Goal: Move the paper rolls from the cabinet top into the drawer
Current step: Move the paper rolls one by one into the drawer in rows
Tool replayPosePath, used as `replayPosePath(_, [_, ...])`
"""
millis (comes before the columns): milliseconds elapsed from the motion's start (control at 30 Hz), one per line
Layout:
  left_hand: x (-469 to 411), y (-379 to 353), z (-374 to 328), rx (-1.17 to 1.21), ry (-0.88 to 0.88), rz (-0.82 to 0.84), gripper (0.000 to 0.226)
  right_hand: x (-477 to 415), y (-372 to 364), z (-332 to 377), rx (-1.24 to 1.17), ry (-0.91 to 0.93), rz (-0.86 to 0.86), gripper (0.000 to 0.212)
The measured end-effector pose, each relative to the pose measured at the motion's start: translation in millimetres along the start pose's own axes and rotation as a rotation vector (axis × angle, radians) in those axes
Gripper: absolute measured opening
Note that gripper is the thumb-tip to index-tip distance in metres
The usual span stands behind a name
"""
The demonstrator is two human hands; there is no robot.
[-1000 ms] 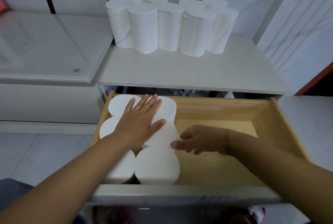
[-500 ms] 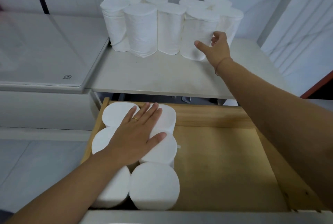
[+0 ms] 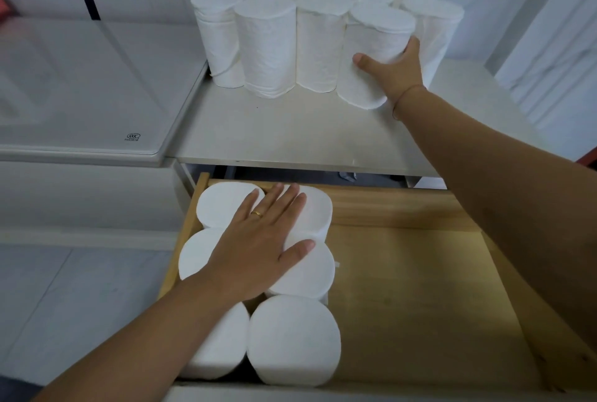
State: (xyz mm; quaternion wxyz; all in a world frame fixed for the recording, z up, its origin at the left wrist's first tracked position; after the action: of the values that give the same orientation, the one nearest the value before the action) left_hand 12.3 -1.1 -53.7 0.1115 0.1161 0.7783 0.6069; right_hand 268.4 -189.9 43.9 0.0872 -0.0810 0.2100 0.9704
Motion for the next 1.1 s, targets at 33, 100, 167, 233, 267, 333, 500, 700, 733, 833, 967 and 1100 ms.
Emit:
replayPosePath(33, [0, 0, 0, -0.002, 0.0, 0.0, 0.074, 1, 0, 2, 0.019, 0.0, -0.002, 0.096])
replayPosePath(100, [0, 0, 0, -0.001, -0.001, -0.005, 0.074, 11, 2, 6, 0.04, 0.017, 0.025, 0.092])
replayPosePath(167, [0, 0, 0, -0.012, 0.001, -0.009, 0.074, 30, 3, 9, 0.028, 0.047, 0.128, 0.089])
replayPosePath(233, [-1, -1, 0, -0.029, 0.0, -0.012, 0.075, 55, 8, 12, -0.022, 0.089, 0.275, 0.086])
replayPosePath(267, [-1, -1, 1, -0.03, 0.0, -0.015, 0.075, 70, 14, 14, -0.055, 0.1, 0.349, 0.084])
replayPosePath(333, [-1, -2, 2, -0.021, -0.002, -0.013, 0.074, 103, 30, 16, -0.11, 0.1, 0.495, 0.074])
replayPosePath(500, [-2, -5, 4, -0.009, 0.001, -0.014, 0.07, 178, 79, 0, -0.215, 0.082, 0.808, 0.06])
replayPosePath(700, [-3, -5, 4, -0.018, 0.011, -0.009, 0.075, 219, 71, -83, 0.084, -0.069, 0.806, 0.075])
replayPosePath(733, [-3, -5, 3, -0.02, 0.013, -0.009, 0.076, 221, 66, -94, 0.134, -0.064, 0.786, 0.077])
replayPosePath(833, [-3, -4, 2, -0.026, 0.015, -0.002, 0.077, 222, 58, -112, 0.189, -0.063, 0.765, 0.084])
replayPosePath(967, [-2, -1, 0, -0.027, 0.014, -0.002, 0.079, 226, 57, -122, 0.166, -0.095, 0.798, 0.082])
replayPosePath(1100, [-1, 0, -1, -0.035, 0.014, 0.001, 0.077, 232, 65, -123, 0.101, -0.221, 0.953, 0.075])
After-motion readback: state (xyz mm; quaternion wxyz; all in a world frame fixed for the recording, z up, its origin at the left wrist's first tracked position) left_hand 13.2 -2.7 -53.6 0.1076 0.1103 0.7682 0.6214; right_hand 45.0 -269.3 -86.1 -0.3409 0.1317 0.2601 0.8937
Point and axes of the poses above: each hand's wrist, its own x-axis away from the middle knuckle, its own y-axis out of the back of the hand, z = x × y, the point moved 6 cm from there along -x, towards the middle knuckle, and after that the axes turned 5 degrees about x, right-handed, at the moved point
